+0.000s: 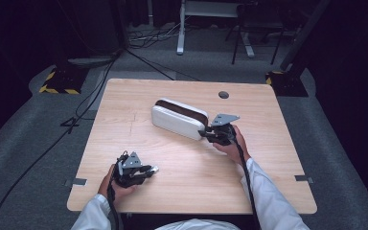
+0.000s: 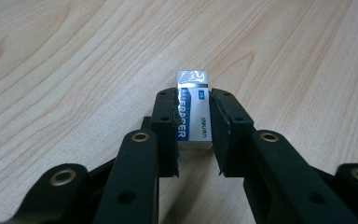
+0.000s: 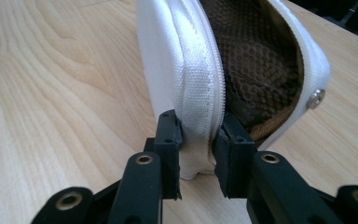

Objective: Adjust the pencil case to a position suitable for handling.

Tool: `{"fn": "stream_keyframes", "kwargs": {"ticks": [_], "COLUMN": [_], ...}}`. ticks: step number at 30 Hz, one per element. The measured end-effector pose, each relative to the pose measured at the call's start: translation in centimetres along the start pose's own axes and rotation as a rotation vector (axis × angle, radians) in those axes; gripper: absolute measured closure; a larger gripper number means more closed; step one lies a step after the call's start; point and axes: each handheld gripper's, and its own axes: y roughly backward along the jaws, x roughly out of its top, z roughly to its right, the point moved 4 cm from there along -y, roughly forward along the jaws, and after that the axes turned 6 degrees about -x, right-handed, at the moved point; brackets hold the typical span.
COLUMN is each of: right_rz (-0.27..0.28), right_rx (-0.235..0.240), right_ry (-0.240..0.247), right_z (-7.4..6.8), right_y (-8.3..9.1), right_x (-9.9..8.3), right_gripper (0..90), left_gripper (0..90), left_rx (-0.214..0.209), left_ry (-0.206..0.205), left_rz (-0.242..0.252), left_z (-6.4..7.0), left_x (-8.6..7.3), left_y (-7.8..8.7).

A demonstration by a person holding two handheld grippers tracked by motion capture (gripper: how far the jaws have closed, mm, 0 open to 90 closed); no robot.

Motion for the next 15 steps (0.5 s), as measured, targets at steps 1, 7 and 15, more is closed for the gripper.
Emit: {"fn": "stream_keyframes", "kwargs": {"ticks": [1,7,15], "right_rz": [0.003,0.010,0.015], "right_rx": [0.008,0.036,0.072], "right_ry": [0.004,0.032,0.050], "right_z": [-0.1,-0.3,-0.2], "right_y": [0.3,2.3,5.5], "right_x": [-0.2,-1.6,-3.7], "right_gripper": [74.8,76.8,77.6], "left_gripper": [72.2,72.2,72.2], "left_rx": [0.000,0.004,0.005], "left_ry": [0.000,-0.003,0.012], "left_rz": [0.001,-0.002,0.001], "left_z": [0.0,0.0,0.0], "left_x": [0.0,0.0,0.1], "left_y": [0.0,0.0,-0.1]}}
